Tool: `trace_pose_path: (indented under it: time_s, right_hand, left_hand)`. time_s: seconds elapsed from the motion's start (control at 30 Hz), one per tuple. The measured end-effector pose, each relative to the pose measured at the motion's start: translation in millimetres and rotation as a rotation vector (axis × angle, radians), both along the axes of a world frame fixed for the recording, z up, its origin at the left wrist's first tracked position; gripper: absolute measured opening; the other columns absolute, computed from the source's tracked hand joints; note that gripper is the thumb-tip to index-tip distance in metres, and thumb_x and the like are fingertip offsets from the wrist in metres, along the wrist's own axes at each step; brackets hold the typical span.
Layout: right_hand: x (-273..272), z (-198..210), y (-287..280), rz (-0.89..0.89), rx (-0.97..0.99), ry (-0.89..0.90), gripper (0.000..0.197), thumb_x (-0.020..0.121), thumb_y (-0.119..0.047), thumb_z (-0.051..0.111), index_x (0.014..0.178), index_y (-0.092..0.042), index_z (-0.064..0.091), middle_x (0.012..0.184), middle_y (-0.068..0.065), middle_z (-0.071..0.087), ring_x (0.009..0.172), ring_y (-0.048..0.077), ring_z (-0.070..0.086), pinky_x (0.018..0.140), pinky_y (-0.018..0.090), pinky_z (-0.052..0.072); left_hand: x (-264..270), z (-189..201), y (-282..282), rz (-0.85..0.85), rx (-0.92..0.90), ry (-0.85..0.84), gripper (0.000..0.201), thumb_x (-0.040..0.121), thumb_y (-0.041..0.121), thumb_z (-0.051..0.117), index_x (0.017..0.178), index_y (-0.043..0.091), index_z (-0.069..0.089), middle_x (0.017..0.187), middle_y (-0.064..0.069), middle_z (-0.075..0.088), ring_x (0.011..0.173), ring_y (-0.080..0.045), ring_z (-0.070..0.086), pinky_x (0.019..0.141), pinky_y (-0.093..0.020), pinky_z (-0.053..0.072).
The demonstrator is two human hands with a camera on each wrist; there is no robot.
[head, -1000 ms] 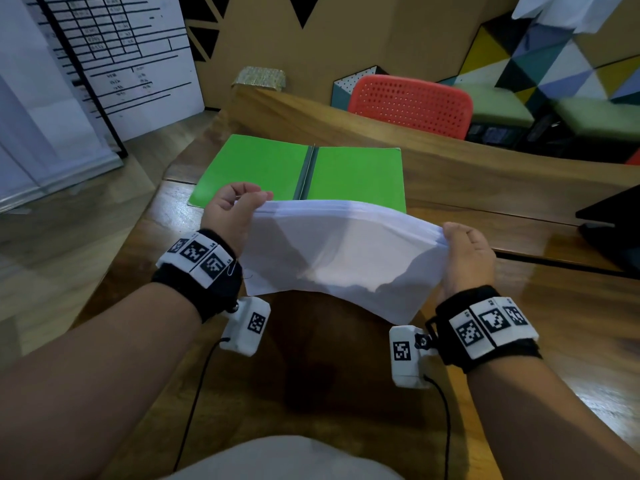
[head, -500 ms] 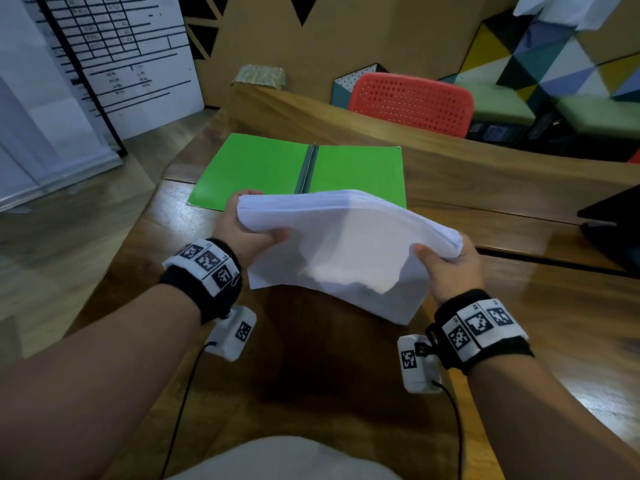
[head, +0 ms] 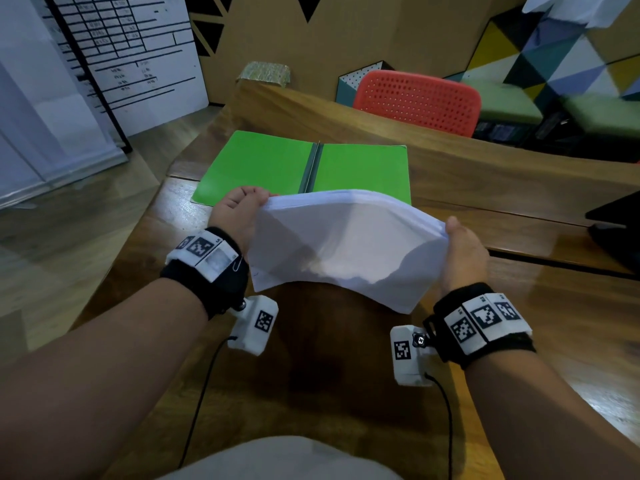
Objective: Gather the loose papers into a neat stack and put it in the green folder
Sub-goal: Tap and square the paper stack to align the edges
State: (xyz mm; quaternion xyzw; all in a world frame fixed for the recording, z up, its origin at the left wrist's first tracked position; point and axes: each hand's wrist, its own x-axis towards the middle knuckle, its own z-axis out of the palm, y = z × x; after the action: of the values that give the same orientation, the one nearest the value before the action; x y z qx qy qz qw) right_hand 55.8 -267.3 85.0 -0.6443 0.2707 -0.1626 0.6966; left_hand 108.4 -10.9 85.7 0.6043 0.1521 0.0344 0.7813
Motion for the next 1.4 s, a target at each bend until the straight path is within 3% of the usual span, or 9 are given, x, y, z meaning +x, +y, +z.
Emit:
trace_pose_path:
  time_s: [0.23,0.37,0.47,0.53,0.6,0.73,0.93,1.2,1.4]
  right_hand:
    - [9.3,6.5,-7.9,-0.025,-0.086,0.028,0.039,0.087,-0.027,0.053,0.097,0.011,0.058,0.082,0.010,0.044,0.069,0.019,0.040,0.058,0.028,0.033]
    - [13.0,12.5,-8.6,-0.005,-0.119,-0.006,0.023,0.086,-0.029,0.055,0.083,-0.008,0.064,0.075,0.003,0.053,0.080,0.020,0.049,0.066,0.029,0.040]
    - [10.1,6.0,-10.6,0.048,0.039,-0.102,0.060,0.048,-0.073,0.072,0.082,-0.026,0.057,0.092,0.008,0.058,0.085,0.023,0.056,0.078,0.036,0.046]
    - [7.1,-5.5,-18.1,0.150,0.118,-0.173,0.085,0.022,-0.069,0.080,0.091,-0.027,0.052,0.091,0.003,0.060,0.072,0.010,0.065,0.066,0.025,0.053]
    - [1.9,-12.6,-16.8,0.227,0.072,-0.152,0.082,0.028,-0.043,0.090,0.098,-0.022,0.053,0.093,0.001,0.063,0.075,0.008,0.069,0.066,0.024,0.054]
    - [-3.6,-8.1,-7.8,0.154,-0.101,-0.087,0.030,0.066,-0.005,0.079,0.083,-0.019,0.058,0.081,-0.003,0.062,0.070,0.006,0.064,0.060,0.010,0.051]
    - [-12.3,-11.8,-11.4,0.157,-0.007,-0.130,0.033,0.068,0.003,0.074,0.081,-0.021,0.057,0.083,-0.001,0.063,0.072,0.011,0.060,0.058,0.013,0.052]
    - [-20.5,-8.9,-6.9,0.148,0.057,-0.073,0.027,0.069,0.002,0.075,0.081,-0.018,0.060,0.084,0.003,0.065,0.074,0.016,0.062,0.071,0.024,0.054]
    - [-25.3,-6.9,-2.2,0.124,0.058,-0.069,0.025,0.071,0.002,0.074,0.082,-0.018,0.062,0.083,-0.001,0.065,0.076,0.013,0.062,0.072,0.020,0.054]
  left_hand:
    - [6.0,3.8,-2.2,0.006,0.016,-0.016,0.031,0.084,0.001,0.049,0.058,0.018,0.055,0.053,0.007,0.070,0.073,-0.019,0.061,0.073,-0.030,0.049]
    - [6.6,3.6,-1.8,-0.005,0.058,-0.045,0.032,0.086,0.005,0.050,0.059,0.020,0.056,0.057,0.009,0.071,0.079,-0.022,0.060,0.076,-0.033,0.048]
    - [1.8,1.6,3.7,-0.078,0.098,-0.107,0.023,0.075,0.046,0.068,0.066,0.025,0.063,0.066,0.010,0.073,0.069,-0.016,0.064,0.064,-0.029,0.052]
    - [-2.5,-6.6,8.0,-0.179,0.100,-0.126,0.063,0.035,0.069,0.077,0.080,0.029,0.060,0.078,0.008,0.070,0.063,-0.006,0.067,0.055,-0.024,0.054]
    - [-6.2,-14.7,6.7,-0.199,0.130,-0.100,0.074,0.021,0.060,0.085,0.084,0.028,0.058,0.081,0.005,0.065,0.067,-0.009,0.066,0.058,-0.022,0.054]
    - [-10.6,-10.4,-2.5,-0.102,0.285,-0.010,0.028,0.061,0.017,0.083,0.062,0.021,0.055,0.066,-0.002,0.059,0.068,-0.022,0.056,0.060,-0.027,0.048]
    - [-17.3,-14.1,10.1,-0.181,0.225,-0.126,0.039,0.052,0.004,0.083,0.067,0.022,0.052,0.060,0.011,0.068,0.057,-0.004,0.062,0.055,-0.021,0.054]
    - [-20.8,-12.6,2.3,-0.133,0.269,-0.029,0.030,0.064,0.003,0.079,0.070,0.023,0.057,0.063,0.007,0.066,0.061,-0.009,0.062,0.064,-0.023,0.054]
    - [-23.2,-9.7,2.4,-0.132,0.302,-0.036,0.028,0.068,0.004,0.077,0.067,0.021,0.055,0.068,0.001,0.060,0.062,-0.013,0.056,0.051,-0.019,0.050]
